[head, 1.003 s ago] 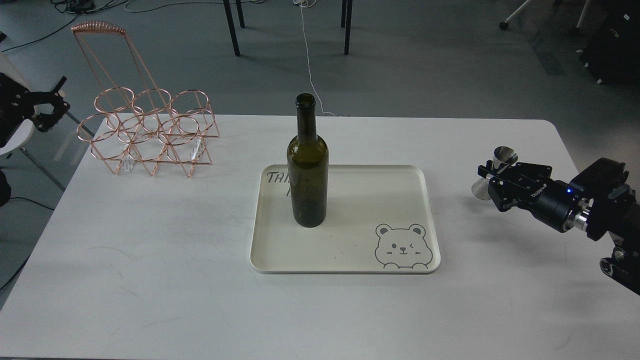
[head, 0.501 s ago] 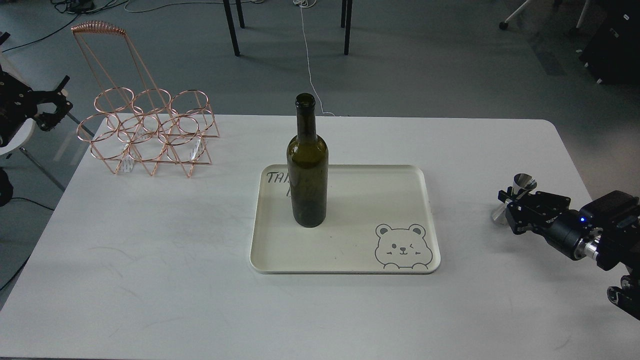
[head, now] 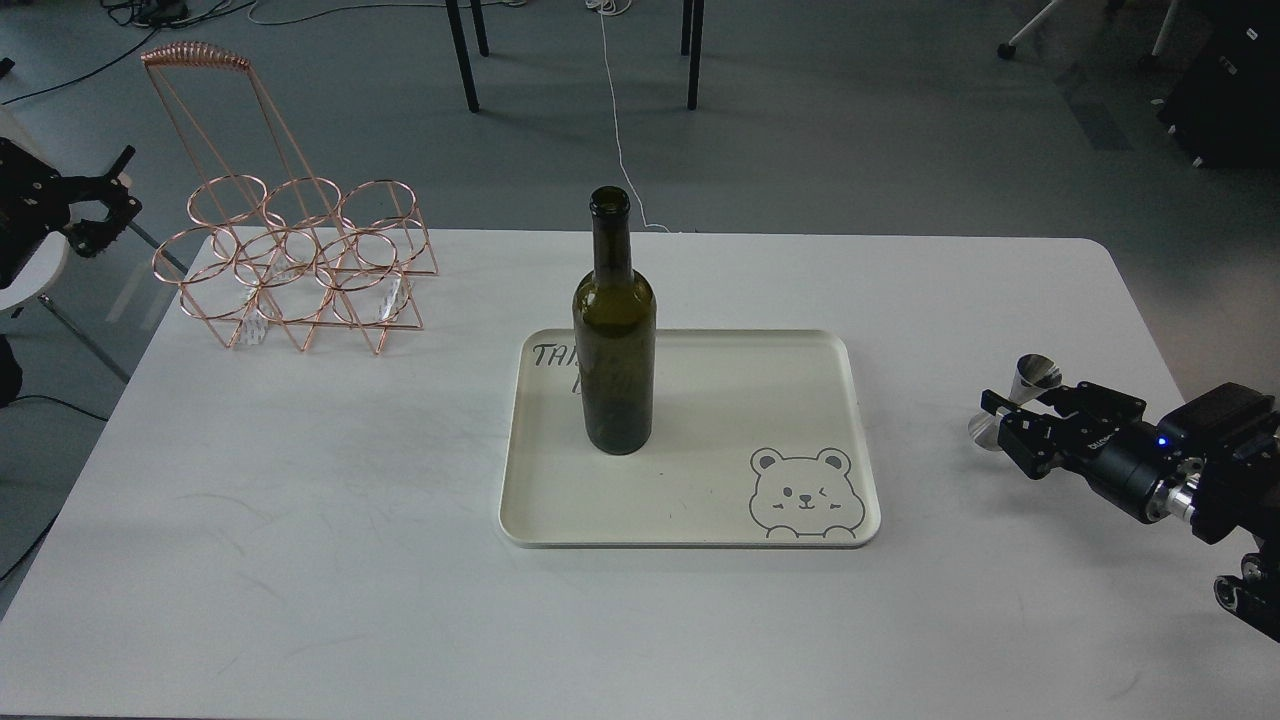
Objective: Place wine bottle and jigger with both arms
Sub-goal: 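Carry the jigger off the tray and set it on the table, then reach the left gripper toward the neck of the wine bottle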
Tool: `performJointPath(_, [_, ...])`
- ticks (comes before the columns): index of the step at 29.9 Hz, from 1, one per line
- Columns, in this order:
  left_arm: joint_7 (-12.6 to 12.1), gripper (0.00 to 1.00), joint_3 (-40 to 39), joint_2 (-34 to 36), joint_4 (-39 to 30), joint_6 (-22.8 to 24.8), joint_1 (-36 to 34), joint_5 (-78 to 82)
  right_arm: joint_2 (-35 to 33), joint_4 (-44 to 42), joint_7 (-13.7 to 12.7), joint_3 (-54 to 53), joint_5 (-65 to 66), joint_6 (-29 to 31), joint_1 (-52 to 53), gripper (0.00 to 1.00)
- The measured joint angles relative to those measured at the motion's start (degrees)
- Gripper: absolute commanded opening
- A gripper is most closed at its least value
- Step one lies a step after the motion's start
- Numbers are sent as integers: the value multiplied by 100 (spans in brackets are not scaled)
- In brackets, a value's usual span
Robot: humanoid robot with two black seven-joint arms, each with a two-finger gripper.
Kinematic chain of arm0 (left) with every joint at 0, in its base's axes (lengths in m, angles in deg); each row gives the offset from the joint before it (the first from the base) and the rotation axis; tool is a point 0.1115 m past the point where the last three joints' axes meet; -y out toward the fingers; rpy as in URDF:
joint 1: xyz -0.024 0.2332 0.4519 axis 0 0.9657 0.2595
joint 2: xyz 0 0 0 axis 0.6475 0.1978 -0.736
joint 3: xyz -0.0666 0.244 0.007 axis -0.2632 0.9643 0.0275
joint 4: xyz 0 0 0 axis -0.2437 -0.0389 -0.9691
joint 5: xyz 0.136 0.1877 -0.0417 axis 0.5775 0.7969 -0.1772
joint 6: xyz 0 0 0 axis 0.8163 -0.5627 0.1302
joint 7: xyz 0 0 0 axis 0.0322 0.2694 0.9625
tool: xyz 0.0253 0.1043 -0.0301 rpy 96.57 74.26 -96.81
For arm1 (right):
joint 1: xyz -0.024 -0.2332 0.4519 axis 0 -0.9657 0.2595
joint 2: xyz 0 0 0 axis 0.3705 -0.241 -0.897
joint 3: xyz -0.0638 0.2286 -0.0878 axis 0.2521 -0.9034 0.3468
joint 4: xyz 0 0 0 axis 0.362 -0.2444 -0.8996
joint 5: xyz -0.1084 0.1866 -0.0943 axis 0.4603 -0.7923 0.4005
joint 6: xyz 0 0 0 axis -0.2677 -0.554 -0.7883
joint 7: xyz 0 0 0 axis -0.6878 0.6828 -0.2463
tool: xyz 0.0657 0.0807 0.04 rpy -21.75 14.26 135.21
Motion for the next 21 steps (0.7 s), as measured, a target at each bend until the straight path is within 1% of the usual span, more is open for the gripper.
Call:
performJointPath(2, [-3,98,6,14,-10,1,-9,1,-244,300,-1,0,-3,0,-55,94])
performJointPath(6, [-15,98,12,141,-26,18,-21,7,-991,1053,0,-3,-23,0,-192,96])
performJointPath(8, [-20,98,17,224,-28,51,-26,8,-1516,1510,-4,-3,-192,0,-231,97])
performJointPath(13, [-62,98,28,295,-41,82,-36,13,-2463,2594,-3,-31,-1254,78,-143,97])
performJointPath(15, [-90,98,50,358,-55,84,-41,44,-2683,2856,-3,-69,-1665,261,52,97])
performJointPath(17, [-127,98,65,464,-111,84,-43,153,-2802,2987,-4,-81,-2116,664,545,97])
performJointPath(21, [-164,98,75,721,-437,85,-44,829,-2693,2789,-46,-100,-3013,1585,1458,97])
